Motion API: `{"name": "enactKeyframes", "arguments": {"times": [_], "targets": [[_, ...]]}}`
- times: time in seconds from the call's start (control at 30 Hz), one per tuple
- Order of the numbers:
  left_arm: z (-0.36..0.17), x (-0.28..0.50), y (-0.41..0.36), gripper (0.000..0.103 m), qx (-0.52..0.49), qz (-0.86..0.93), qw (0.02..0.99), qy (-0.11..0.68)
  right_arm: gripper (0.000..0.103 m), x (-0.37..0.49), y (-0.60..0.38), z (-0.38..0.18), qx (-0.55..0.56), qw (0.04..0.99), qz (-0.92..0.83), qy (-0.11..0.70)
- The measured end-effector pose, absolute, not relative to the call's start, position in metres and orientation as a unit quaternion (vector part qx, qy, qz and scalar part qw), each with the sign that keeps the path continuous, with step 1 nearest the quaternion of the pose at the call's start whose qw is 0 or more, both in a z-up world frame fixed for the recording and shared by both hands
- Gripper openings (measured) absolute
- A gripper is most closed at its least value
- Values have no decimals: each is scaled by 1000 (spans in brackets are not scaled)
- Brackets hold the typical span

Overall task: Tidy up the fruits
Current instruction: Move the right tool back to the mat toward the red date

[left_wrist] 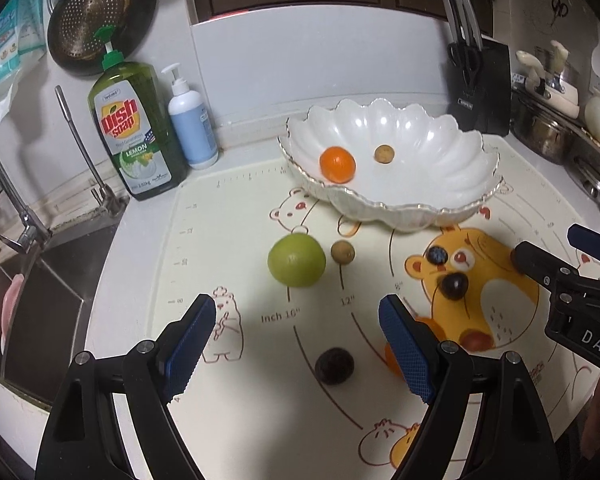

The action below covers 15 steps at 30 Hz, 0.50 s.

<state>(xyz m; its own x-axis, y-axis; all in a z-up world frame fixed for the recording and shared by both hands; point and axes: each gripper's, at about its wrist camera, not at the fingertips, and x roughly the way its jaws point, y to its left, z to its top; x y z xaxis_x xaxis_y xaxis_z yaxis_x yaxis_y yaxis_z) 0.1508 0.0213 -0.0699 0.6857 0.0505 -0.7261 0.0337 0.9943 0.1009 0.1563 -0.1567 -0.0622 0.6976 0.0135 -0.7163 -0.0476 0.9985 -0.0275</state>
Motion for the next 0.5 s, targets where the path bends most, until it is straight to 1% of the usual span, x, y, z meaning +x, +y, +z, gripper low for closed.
{"name": "enactKeyframes", "arguments": {"times": [0.5], "targets": [[-98, 136, 30, 84, 54, 5, 909, 412, 82, 137, -144, -93, -28, 912, 30, 409]]}}
